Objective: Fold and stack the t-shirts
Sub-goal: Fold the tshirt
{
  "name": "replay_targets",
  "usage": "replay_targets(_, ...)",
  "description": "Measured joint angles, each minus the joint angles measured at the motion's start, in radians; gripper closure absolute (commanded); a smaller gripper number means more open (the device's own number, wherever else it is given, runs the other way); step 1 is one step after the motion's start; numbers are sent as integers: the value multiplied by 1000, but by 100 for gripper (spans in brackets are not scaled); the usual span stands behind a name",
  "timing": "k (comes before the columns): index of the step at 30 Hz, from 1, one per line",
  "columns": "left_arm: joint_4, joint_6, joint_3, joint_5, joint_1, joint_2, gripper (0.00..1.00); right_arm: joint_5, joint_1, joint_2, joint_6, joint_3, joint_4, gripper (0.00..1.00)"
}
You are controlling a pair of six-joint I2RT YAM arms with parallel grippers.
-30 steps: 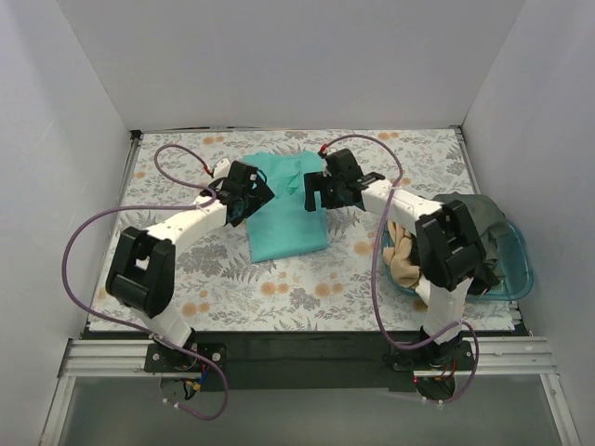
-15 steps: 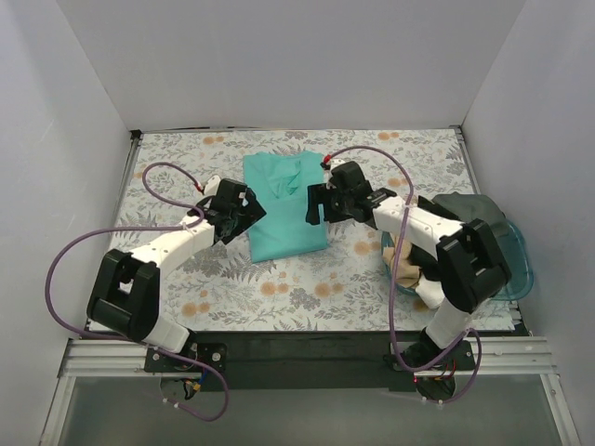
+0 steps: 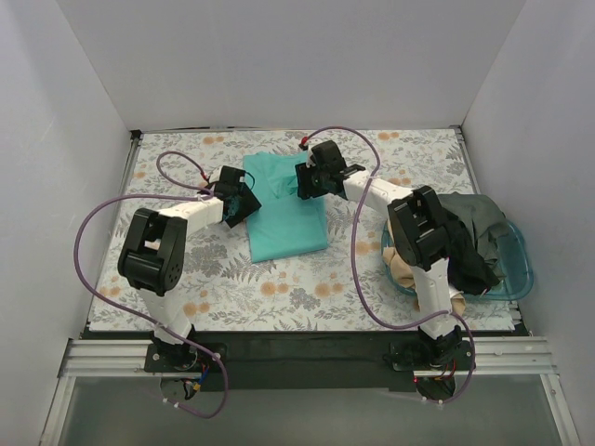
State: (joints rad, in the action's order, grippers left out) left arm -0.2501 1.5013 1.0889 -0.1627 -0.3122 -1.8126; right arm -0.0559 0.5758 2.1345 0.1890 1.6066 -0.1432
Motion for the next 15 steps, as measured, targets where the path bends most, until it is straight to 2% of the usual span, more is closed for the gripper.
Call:
replay_targets(3,13,-11,14,18,2,-26,54,0,-8,38,-13,27,-15,51)
replay_targets(4,16,-12,16,22,2,-30,62,0,-11,42,-15,28,-20,55)
replay_targets(5,20,-14,18,29,2,-33,65,0,-13,45,-18,29,-23,58)
replay_targets(6,19,-16,18,35,2,-34,68,-1,-16,47,-21,33,-27,65)
replay_targets(7,18,-20,18,42,2,-34,72,-3,-17,49,-25,35,-28,83)
replay_targets(10,19,-23,18,55,3,-34,76,-22,-19,49,-27,40,-34,99)
replay_targets(15,18,-29,18,72,3,-30,76,-62,-20,49,-28,41,-34,99)
